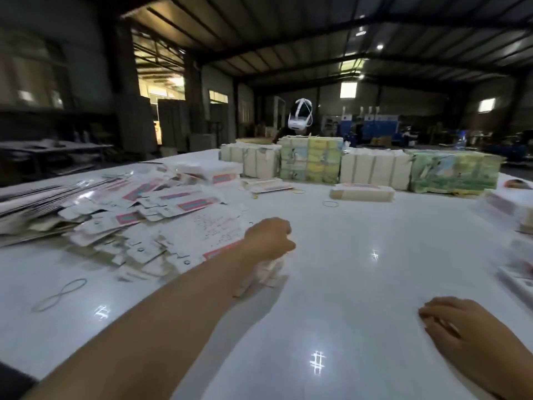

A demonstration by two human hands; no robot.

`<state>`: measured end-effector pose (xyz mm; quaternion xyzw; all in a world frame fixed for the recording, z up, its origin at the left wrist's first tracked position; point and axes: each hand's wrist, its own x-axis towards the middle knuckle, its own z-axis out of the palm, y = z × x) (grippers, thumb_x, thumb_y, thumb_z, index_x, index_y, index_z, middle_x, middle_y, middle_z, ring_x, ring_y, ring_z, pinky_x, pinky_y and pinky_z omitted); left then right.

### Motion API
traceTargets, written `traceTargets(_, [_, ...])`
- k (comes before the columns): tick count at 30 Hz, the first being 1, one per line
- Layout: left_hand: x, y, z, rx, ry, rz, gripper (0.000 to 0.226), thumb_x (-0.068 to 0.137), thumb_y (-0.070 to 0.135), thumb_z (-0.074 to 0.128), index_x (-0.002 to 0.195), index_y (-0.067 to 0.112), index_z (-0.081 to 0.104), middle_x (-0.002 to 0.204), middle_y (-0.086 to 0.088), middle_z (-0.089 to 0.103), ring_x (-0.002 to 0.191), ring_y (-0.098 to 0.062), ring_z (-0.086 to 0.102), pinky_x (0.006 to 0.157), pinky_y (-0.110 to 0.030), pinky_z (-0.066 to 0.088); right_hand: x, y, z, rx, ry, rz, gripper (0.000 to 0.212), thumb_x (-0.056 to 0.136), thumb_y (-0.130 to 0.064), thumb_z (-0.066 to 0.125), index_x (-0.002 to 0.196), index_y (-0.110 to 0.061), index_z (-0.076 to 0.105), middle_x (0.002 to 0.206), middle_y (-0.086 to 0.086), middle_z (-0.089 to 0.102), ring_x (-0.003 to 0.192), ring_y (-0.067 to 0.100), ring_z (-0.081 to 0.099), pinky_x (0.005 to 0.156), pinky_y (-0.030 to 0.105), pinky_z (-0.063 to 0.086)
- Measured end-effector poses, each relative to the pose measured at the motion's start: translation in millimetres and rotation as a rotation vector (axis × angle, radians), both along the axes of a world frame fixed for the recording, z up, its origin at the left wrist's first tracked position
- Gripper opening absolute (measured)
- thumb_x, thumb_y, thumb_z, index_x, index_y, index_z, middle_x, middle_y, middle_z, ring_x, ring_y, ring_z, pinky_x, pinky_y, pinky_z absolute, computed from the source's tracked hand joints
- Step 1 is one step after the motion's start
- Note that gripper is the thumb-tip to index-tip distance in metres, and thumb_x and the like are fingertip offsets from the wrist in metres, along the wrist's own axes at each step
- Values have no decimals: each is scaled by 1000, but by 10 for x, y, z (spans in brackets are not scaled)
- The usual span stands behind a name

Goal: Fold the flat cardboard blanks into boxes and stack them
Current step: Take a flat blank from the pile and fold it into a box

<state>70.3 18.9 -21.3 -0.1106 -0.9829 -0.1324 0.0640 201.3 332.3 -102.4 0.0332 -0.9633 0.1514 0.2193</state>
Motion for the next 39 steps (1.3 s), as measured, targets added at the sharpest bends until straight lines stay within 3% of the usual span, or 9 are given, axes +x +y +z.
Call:
traceTargets(4, [-240,-884,-154,-261,-206,367,92,65,76,61,131,15,42,137,-11,35,126,-31,31,92,-46,35,-134,31,-80,36,157,30,13,64,-2,80,69,-13,77,77,8,70,63,36,62,62,45,51])
traceTargets(9, [-396,-986,-269,-132,-188,438,113,48,79,69,132,14,33,133,-11,42,121,-30,38,88,-45,35,-131,60,-59,38,116,47,27,59,6,83,74,-15,77,77,-9,58,65,29,58,68,35,48])
traceTargets(14, [-299,-902,-246,-46,21,354,74,66,65,65,121,24,38,106,1,56,93,-21,52,77,-38,37,-2,-42,58,11,40,37,22,67,1,80,78,-17,77,79,-13,56,70,22,54,67,37,45])
traceTargets(18, [-126,-524,-84,133,-27,182,59,79,60,58,128,28,49,124,0,58,104,-22,55,86,-34,44,55,-108,156,-16,-63,-13,13,85,-16,66,94,-22,75,92,-13,55,89,15,51,76,27,36])
traceTargets(20, [11,-138,-33,211,-47,29,56,80,58,59,127,29,53,130,1,56,111,-22,53,90,-32,43,78,-123,195,-168,-51,-48,15,90,-19,60,99,-23,72,97,-12,58,90,11,54,76,24,37])
traceTargets(23, [279,505,-31,273,-102,-183,60,79,57,61,132,32,51,137,5,50,113,-18,50,87,-29,39,119,-159,309,-857,-3,-60,13,93,-24,58,93,-23,71,86,-8,69,73,11,65,60,23,50])
traceTargets(27, [641,1080,-79,310,-161,-345,57,78,59,60,128,33,54,110,14,51,84,-4,48,66,-18,36,137,-198,452,-1547,-216,30,20,95,-26,55,91,-8,64,74,14,70,53,22,63,38,27,45])
traceTargets(33, [867,1191,-348,62,-122,-407,107,53,81,48,146,35,23,121,4,43,100,-10,44,93,-35,43,260,-169,448,-1510,-182,60,19,88,-1,57,70,-7,56,67,16,68,43,21,58,36,23,43])
traceTargets(39, [952,1143,-395,156,24,-513,101,64,64,70,146,31,21,126,10,43,92,-10,48,60,-12,44,276,-172,424,-1528,-258,144,11,91,-4,54,86,-8,63,79,15,71,53,21,63,41,25,47])
